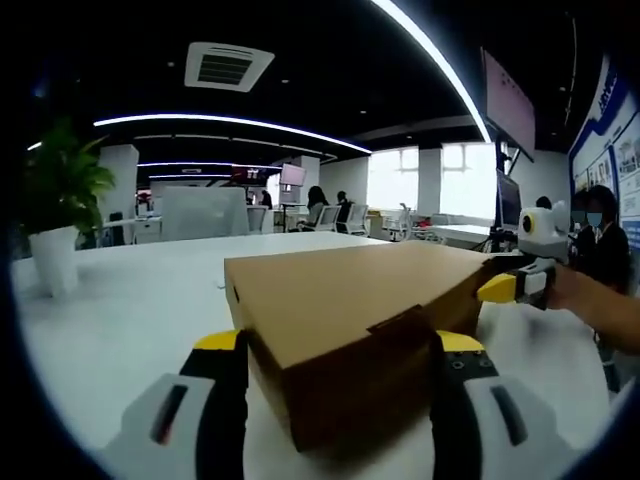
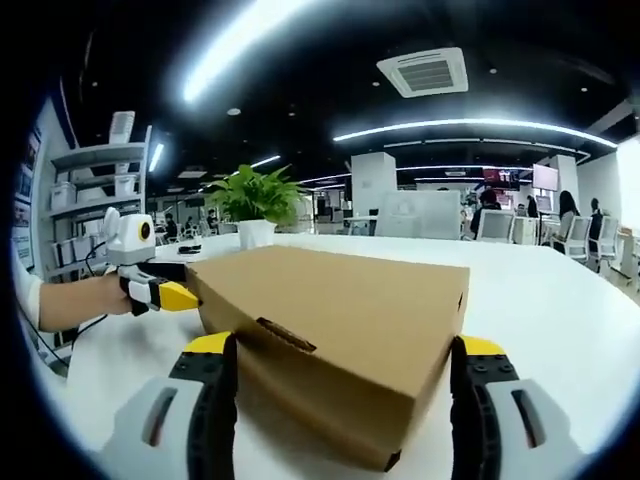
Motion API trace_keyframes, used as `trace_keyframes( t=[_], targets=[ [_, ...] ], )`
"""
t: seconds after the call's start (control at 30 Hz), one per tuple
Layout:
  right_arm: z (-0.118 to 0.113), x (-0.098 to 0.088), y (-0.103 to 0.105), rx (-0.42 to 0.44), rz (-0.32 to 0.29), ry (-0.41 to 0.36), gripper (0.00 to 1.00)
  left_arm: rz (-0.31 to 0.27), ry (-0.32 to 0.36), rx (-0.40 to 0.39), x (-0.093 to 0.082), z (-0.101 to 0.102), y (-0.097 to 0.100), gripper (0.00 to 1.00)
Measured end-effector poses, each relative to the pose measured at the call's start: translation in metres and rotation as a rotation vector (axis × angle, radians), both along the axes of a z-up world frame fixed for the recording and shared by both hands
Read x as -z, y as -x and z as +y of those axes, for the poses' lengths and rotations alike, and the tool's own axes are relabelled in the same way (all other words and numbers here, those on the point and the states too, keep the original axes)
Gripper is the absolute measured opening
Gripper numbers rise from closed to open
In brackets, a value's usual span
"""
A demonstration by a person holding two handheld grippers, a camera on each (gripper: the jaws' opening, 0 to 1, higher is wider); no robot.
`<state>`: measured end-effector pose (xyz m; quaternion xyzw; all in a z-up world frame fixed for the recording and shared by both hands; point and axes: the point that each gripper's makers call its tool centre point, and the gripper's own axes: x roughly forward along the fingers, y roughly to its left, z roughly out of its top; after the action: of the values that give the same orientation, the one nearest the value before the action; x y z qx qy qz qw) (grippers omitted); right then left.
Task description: Operate the shoe box by opening the lid, removing the specified soft item, and placing it in the target area until the item is outside and the box remains undamaged.
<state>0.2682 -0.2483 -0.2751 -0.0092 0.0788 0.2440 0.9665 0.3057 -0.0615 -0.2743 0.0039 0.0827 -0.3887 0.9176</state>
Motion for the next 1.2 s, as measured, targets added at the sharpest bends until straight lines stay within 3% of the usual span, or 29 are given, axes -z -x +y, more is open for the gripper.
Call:
trace_keyframes(
  t=[0.8,1.2],
  targets=[
    [0.008,0.000,0.015,-0.010,-0.008,-0.012,0.88,0.006,0.009,-0.048,0.001,0.014,0.022,0.73],
    [0.012,0.000,0.019,-0.012,-0.017,-0.021,0.87,0.005,0.008,-0.068,0.001,0.016,0.043,0.71]
  ],
)
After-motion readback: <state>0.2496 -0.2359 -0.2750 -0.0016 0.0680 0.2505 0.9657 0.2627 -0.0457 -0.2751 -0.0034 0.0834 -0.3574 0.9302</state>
